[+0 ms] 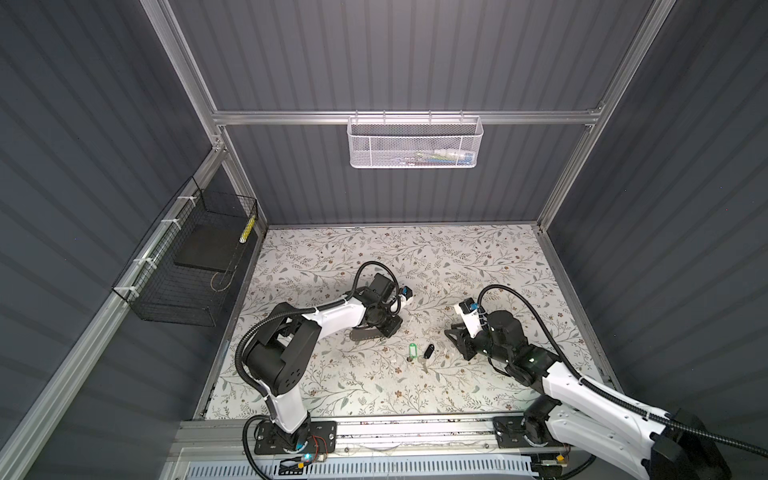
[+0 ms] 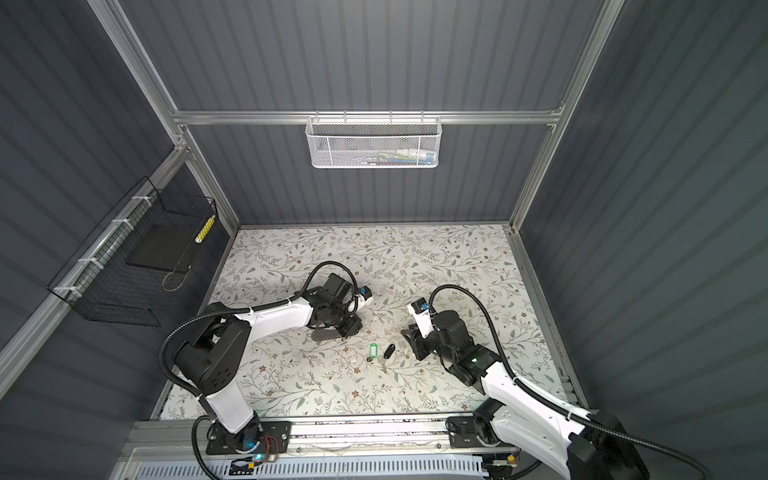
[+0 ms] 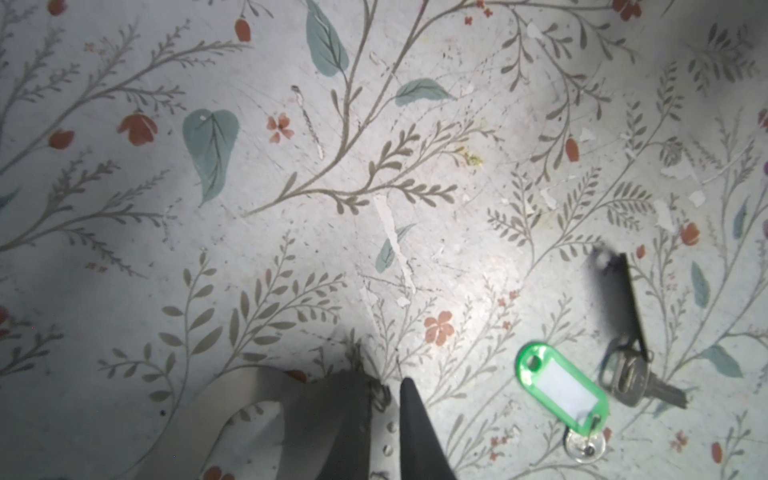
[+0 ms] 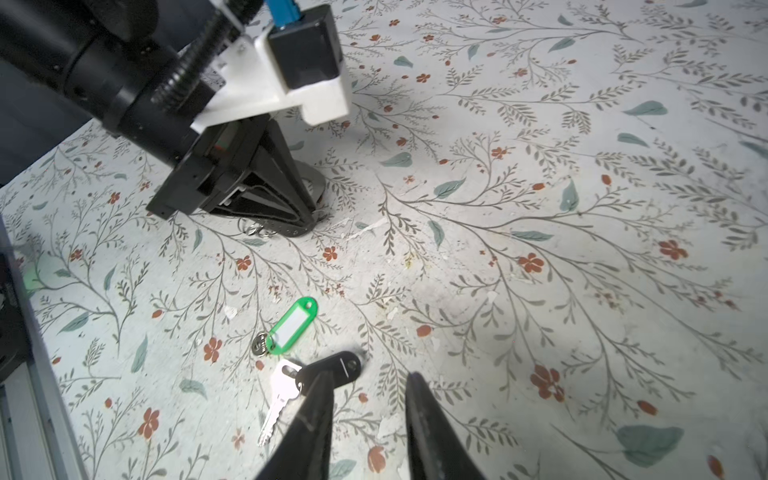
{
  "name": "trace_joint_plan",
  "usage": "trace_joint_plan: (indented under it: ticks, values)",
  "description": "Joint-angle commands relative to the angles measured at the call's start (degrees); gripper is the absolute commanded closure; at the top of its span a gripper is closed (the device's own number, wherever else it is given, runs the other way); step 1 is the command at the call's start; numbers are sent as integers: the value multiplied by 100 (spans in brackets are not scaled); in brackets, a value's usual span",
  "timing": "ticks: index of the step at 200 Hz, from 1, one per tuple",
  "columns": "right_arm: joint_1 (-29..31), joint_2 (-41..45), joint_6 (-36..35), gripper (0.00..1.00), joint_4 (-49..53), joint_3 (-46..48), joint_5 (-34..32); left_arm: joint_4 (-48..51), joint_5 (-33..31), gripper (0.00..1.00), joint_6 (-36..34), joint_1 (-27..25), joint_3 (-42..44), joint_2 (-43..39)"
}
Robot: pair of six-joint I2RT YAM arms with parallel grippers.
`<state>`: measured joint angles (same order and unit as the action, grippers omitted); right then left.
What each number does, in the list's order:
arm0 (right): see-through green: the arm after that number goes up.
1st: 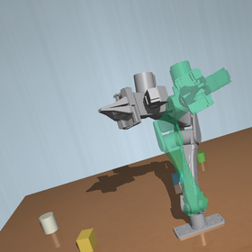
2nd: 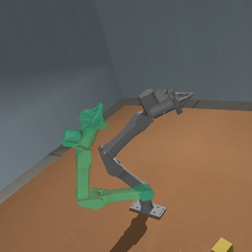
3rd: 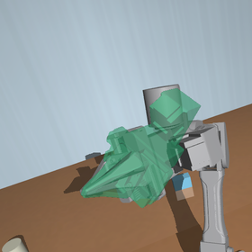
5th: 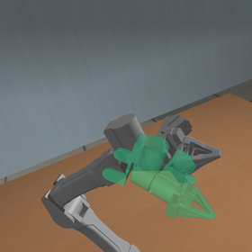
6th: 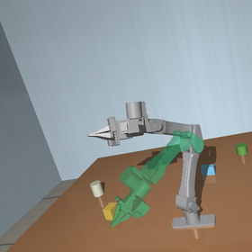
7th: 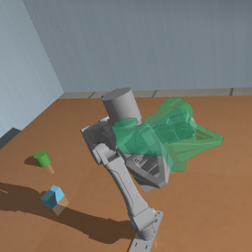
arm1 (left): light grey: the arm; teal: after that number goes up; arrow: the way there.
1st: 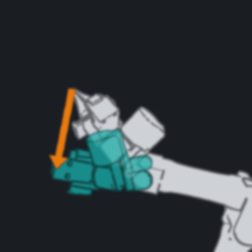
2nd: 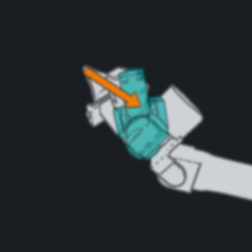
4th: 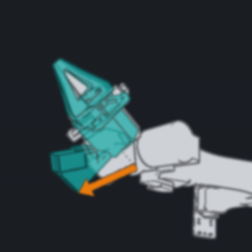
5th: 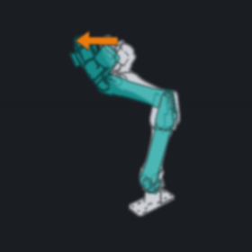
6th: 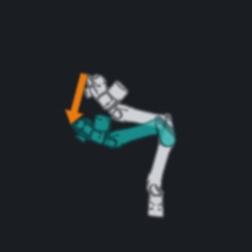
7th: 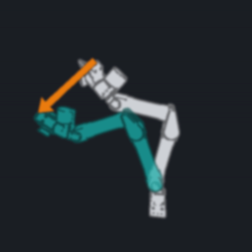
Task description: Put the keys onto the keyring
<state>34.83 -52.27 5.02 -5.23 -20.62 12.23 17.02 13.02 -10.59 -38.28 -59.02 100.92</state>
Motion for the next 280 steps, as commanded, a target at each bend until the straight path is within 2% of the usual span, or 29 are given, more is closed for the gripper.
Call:
trace_joint_plan:
  ticks: [1, 21, 53, 76, 92, 112, 127, 161, 194, 232, 280]
  values:
    - [17, 87, -546, 68, -378, 83, 578, 16, 138, 75, -153, -26, -58, -178]
    - [71, -11, -773, 70, -443, 77, 1013, 36, 166, 67, -172, -28, -30, -419]
    - [193, -341, -1063, 74, -352, -183, 1084, 181, -75, 60, -90, -5, -23, -832]
    - [265, -603, -1381, 74, -247, -423, 1188, 476, -223, 58, 75, 110, -146, -960]
    - [345, -759, -1722, 75, -168, -599, 1245, 697, -132, 58, 324, 383, -257, -969]
    - [429, -912, -2336, 75, -44, -777, 1416, 743, 394, 59, 709, 903, -237, -1033]
    - [485, -1048, -2948, 75, 244, -972, 1485, 738, 542, 59, 830, 1146, -151, -1145]
    - [542, -1685, -4358, 75, 1498, -1648, 1274, 863, 208, 59, 852, 1182, -111, -1253]
    - [568, -2356, -5271, 76, 2230, -2209, 1264, 778, 11, 59, 1199, 1469, -103, -1240]
    - [676, -3188, -5711, 76, 2713, -2785, 1335, 683, 247, 59, 1481, 2061, -127, -1198]
    - [866, -4126, -5989, 76, 3247, -3483, 1355, 784, -18, 59, 1420, 2132, -214, -1118]
